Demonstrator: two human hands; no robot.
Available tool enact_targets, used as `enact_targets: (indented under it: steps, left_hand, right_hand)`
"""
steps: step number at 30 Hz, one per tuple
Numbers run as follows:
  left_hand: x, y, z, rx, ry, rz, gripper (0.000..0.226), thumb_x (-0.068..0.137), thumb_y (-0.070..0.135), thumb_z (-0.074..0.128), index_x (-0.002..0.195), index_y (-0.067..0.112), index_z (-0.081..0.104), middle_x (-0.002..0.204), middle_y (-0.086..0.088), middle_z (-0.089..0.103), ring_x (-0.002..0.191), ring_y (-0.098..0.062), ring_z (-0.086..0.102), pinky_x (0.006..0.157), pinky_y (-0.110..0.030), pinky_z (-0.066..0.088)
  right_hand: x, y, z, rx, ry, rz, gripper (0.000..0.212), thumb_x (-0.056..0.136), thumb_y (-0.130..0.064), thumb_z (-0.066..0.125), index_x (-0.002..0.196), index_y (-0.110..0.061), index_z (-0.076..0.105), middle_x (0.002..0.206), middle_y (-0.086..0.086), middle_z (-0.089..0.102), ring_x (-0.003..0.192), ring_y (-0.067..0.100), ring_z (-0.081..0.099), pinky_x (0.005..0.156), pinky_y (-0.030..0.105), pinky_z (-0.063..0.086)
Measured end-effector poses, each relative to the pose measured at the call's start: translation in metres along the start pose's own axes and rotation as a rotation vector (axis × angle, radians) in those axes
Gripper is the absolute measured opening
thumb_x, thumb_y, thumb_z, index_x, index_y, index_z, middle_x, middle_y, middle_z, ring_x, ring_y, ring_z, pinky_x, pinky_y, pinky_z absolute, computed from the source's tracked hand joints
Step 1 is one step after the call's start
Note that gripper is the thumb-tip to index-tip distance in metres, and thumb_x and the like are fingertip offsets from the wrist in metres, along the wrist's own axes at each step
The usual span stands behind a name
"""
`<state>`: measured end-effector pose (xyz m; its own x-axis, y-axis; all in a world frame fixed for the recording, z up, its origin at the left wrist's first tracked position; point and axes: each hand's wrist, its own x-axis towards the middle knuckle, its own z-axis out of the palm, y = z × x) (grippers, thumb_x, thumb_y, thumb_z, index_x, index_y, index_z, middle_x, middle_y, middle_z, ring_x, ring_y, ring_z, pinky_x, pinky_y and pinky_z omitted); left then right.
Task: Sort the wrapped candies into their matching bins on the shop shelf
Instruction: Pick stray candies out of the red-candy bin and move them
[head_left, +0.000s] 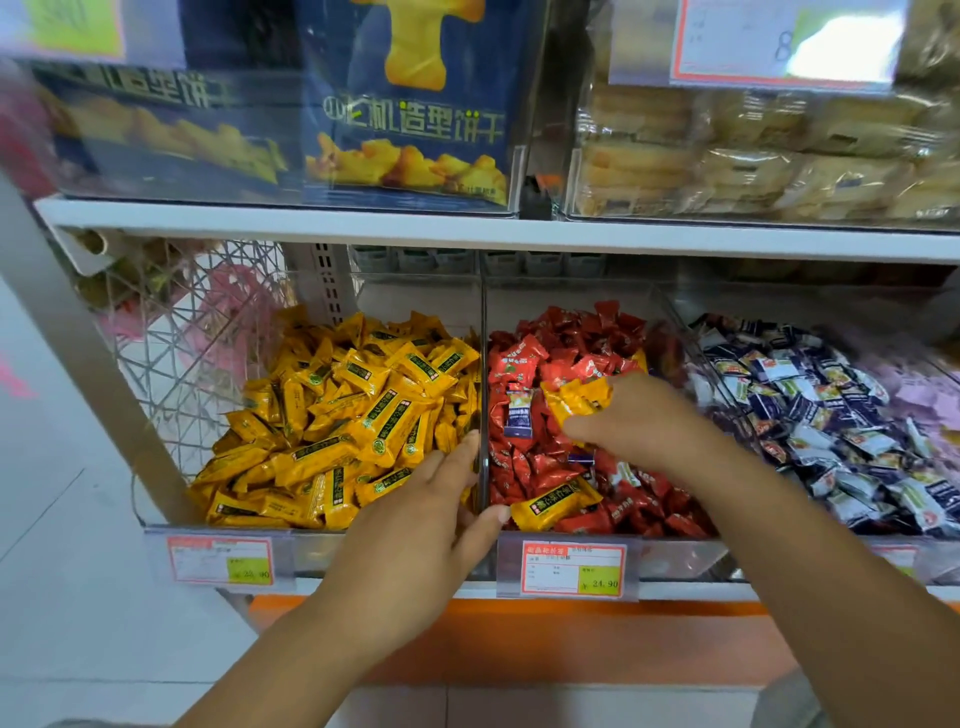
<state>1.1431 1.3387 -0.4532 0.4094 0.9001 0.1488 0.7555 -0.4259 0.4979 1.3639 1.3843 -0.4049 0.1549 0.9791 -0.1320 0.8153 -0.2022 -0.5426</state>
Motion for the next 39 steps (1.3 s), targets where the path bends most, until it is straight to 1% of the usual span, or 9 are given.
enact_targets:
  steps: [5,12,17,21,27,29,32,35,39]
  left_hand:
    - [0.0,0.001,-0.001,-0.002,0.015,0.004,0.068,0.094,0.058,0.036,0.152,0.041,0.005,0.126,0.021,0.042,0.091,0.005,0.055,0.073,-0.022,0.05]
    - [-0.002,0.005,-0.003,0.042,0.041,0.005,0.069,0.095,0.059,0.035,0.153,0.039,0.002,0.127,0.021,0.04,0.094,0.001,0.053,0.078,-0.024,0.048]
    - [-0.001,0.008,-0.003,0.066,0.041,-0.01,0.069,0.096,0.058,0.034,0.153,0.036,0.001,0.138,0.016,0.036,0.104,-0.002,0.051,0.084,-0.024,0.044]
    - [-0.001,0.008,-0.004,0.111,0.018,-0.009,0.07,0.097,0.058,0.032,0.153,0.035,-0.002,0.145,0.013,0.03,0.116,-0.008,0.049,0.09,-0.026,0.044]
    - [0.001,0.008,-0.004,0.13,0.004,-0.024,0.071,0.097,0.058,0.033,0.153,0.035,-0.004,0.14,0.014,0.032,0.115,-0.008,0.049,0.087,-0.027,0.043]
    - [0.001,0.008,-0.005,0.134,-0.002,-0.02,0.071,0.097,0.059,0.033,0.153,0.036,-0.004,0.14,0.015,0.032,0.115,-0.008,0.048,0.086,-0.027,0.042]
    - [0.001,0.01,-0.008,0.129,-0.031,-0.036,0.07,0.097,0.06,0.031,0.152,0.037,-0.006,0.151,0.013,0.024,0.126,-0.008,0.042,0.094,-0.026,0.039]
    - [0.001,0.008,-0.009,0.115,-0.035,-0.013,0.071,0.096,0.061,0.03,0.153,0.036,-0.005,0.147,0.013,0.028,0.119,-0.006,0.047,0.093,-0.027,0.043]
    - [-0.001,0.005,-0.008,0.101,-0.029,0.003,0.071,0.096,0.061,0.03,0.153,0.037,-0.003,0.138,0.016,0.033,0.106,-0.005,0.052,0.083,-0.027,0.046]
  right_hand:
    - [-0.017,-0.018,-0.029,0.047,-0.011,-0.222,0.029,0.08,-0.026,0.07,0.06,-0.019,0.049,0.049,-0.008,0.048,0.044,0.008,0.039,0.048,0.026,0.031]
    - [0.023,-0.074,0.01,-0.096,0.172,-0.586,0.004,0.089,-0.026,0.061,0.089,-0.021,0.061,0.078,-0.005,0.063,0.076,0.016,0.06,0.061,0.029,0.038]
    - [0.058,-0.095,0.033,-0.422,0.088,-0.585,0.039,0.092,-0.038,0.052,0.129,-0.026,0.051,0.133,0.004,0.05,0.129,0.029,0.039,0.105,0.043,0.035]
    - [0.072,-0.113,0.04,-0.46,-0.132,-0.562,0.051,0.096,-0.039,0.046,0.142,-0.019,0.037,0.145,0.011,0.043,0.133,0.032,0.039,0.11,0.046,0.031]
    - [0.073,-0.133,0.062,-0.688,-0.291,-0.458,0.081,0.086,-0.078,0.03,0.151,-0.043,-0.003,0.162,0.004,0.012,0.147,0.037,0.011,0.116,0.06,-0.003]
    - [0.068,-0.135,0.06,-0.634,-0.308,-0.48,0.086,0.082,-0.082,0.031,0.15,-0.046,-0.007,0.162,0.004,0.011,0.147,0.035,0.011,0.117,0.058,0.001]
    - [0.055,-0.127,0.042,-0.403,-0.213,-0.596,0.081,0.085,-0.073,0.044,0.151,-0.044,0.006,0.158,-0.004,0.025,0.143,0.024,0.029,0.113,0.036,0.029]
    - [0.033,-0.105,0.017,-0.18,-0.018,-0.714,0.051,0.096,-0.049,0.048,0.145,-0.037,0.036,0.147,-0.009,0.044,0.13,0.009,0.042,0.094,0.02,0.035]
    - [0.002,-0.052,-0.012,-0.07,0.024,-0.624,0.023,0.097,-0.024,0.053,0.107,-0.041,0.065,0.108,-0.02,0.065,0.096,-0.005,0.057,0.083,0.021,0.048]
